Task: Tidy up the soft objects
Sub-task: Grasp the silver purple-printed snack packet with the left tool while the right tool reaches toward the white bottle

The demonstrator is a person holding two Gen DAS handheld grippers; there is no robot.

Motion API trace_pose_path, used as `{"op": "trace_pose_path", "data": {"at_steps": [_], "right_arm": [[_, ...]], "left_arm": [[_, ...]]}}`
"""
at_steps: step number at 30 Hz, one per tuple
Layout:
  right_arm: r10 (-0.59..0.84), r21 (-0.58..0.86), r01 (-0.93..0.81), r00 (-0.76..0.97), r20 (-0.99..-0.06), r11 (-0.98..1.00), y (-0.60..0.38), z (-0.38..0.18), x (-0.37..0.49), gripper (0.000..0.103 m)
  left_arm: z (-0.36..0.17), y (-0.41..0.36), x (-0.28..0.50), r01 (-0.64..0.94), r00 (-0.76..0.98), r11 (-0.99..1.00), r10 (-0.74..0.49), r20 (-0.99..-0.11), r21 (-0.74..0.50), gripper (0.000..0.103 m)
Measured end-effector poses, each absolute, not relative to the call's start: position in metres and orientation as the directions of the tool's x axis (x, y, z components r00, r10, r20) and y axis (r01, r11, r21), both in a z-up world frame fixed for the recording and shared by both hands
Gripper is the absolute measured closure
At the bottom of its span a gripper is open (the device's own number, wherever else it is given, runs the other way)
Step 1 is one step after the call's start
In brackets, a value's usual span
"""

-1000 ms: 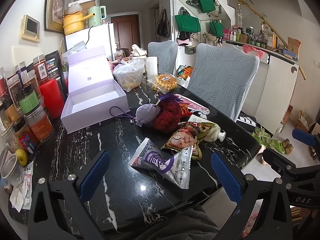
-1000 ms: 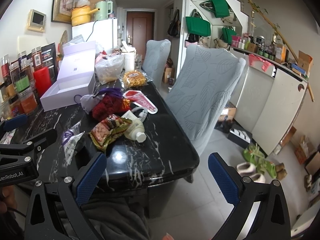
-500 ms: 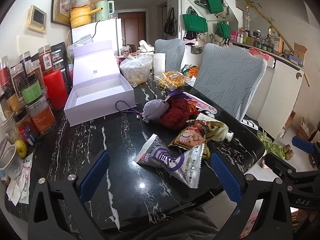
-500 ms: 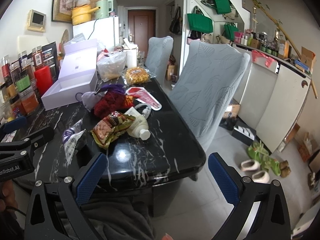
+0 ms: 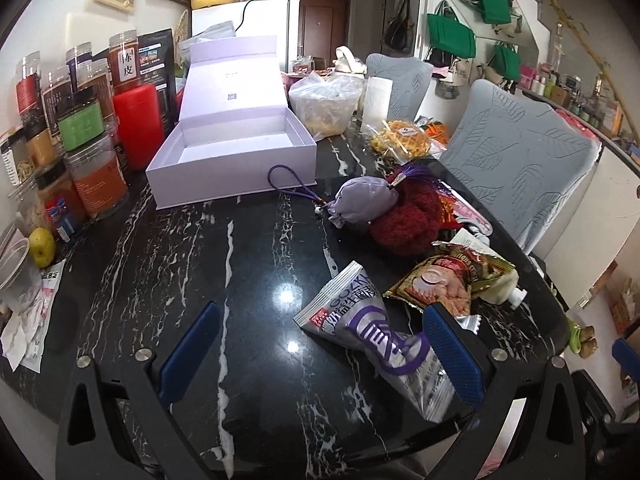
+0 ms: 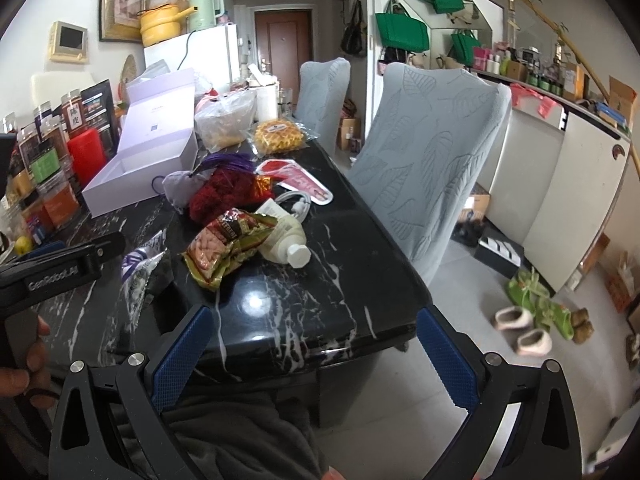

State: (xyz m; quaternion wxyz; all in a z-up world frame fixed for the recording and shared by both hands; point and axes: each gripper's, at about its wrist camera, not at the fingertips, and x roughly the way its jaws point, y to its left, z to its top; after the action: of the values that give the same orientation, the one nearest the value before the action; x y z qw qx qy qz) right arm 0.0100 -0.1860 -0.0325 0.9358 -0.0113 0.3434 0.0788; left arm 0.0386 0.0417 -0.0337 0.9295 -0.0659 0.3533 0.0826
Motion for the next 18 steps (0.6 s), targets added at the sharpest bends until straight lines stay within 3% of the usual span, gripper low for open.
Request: {"op": "trace_pose_path", "data": {"at_steps": [18], "right_arm": [[0.131, 0.023, -0.151, 0.756, -0.642, 0.988, -0.189, -0.042, 0.02, 0.0]], "left_arm": [[-0.072, 0.028, 0.069, -0.204, 0.643, 0.979, 0.146, -0.752, 0.015, 0.0]]}}
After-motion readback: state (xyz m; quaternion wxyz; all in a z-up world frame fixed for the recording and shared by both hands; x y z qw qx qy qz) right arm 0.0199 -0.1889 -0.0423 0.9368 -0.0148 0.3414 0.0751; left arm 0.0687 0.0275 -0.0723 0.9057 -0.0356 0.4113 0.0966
